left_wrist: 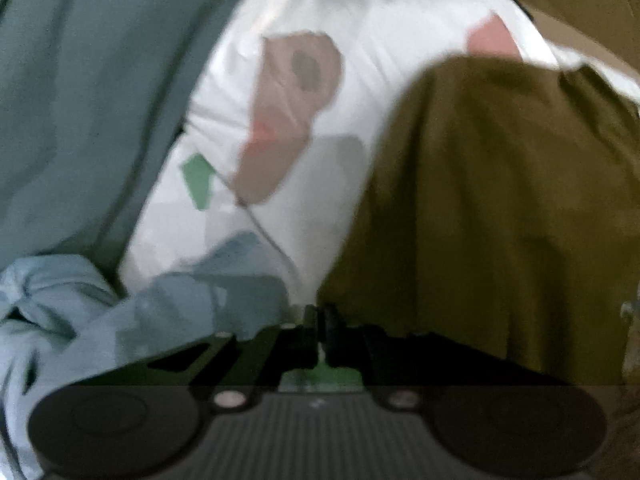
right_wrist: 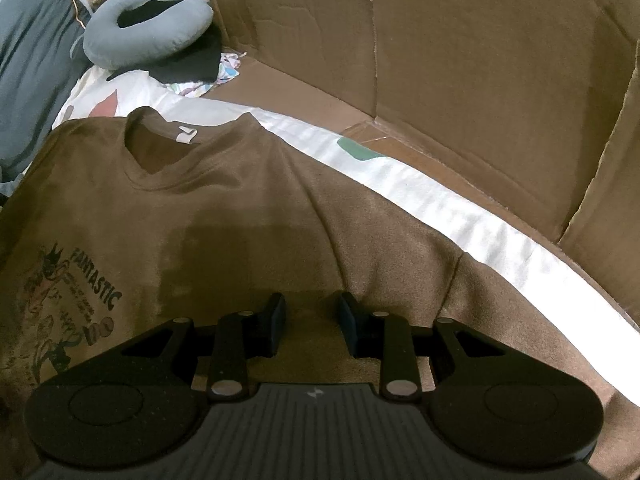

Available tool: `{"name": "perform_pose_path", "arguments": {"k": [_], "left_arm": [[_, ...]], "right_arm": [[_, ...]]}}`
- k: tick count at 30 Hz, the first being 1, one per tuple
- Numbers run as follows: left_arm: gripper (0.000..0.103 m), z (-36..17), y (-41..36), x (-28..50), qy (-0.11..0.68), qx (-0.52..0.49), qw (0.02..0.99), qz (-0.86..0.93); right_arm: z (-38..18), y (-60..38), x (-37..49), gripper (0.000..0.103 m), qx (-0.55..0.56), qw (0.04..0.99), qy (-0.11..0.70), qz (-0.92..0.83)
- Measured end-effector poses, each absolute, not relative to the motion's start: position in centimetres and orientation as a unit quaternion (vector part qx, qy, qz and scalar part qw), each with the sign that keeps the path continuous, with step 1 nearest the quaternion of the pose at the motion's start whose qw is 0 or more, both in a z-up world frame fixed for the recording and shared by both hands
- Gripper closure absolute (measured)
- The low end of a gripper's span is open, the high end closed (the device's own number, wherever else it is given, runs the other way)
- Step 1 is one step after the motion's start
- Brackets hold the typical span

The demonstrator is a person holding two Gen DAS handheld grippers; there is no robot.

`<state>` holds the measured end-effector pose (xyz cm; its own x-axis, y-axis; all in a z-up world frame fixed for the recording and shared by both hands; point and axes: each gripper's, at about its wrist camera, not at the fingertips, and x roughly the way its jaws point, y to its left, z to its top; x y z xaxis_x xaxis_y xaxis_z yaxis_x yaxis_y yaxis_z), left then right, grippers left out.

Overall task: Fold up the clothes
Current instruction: 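Grasp the T-shirt edge with the left tool and smooth it flat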

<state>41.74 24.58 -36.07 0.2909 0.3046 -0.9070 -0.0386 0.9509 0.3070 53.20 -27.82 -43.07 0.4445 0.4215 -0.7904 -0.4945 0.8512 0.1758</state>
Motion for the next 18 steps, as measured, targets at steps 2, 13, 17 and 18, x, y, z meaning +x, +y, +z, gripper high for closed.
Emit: {"name": "perform_pose_path", "arguments": {"k": [2, 13, 17, 18], "left_arm": [[0.101, -34.7, 25.0, 41.9, 0.574, 0.117, 0.802, 0.118], [0.101, -30.7, 27.9, 44.1, 0.541, 0.158, 0.809, 0.168], [0.101, -30.5, 28.7, 45.8, 0.536, 0.175, 0.808, 0.171], [0.101, -30.4, 28.8, 46.2, 0.535, 0.180, 0.807, 0.172]], "right_arm": [[-43.1, -27.8, 53.2, 0.067, -0.040, 0.849, 0.452, 0.270], [-43.1, -28.2, 53.3, 0.067, -0.038, 0.848, 0.451, 0.277], [-43.0, -28.1, 53.3, 0.067, -0.044, 0.847, 0.450, 0.280], [-43.0, -28.0, 53.3, 0.067, -0.046, 0.846, 0.450, 0.280]]}}
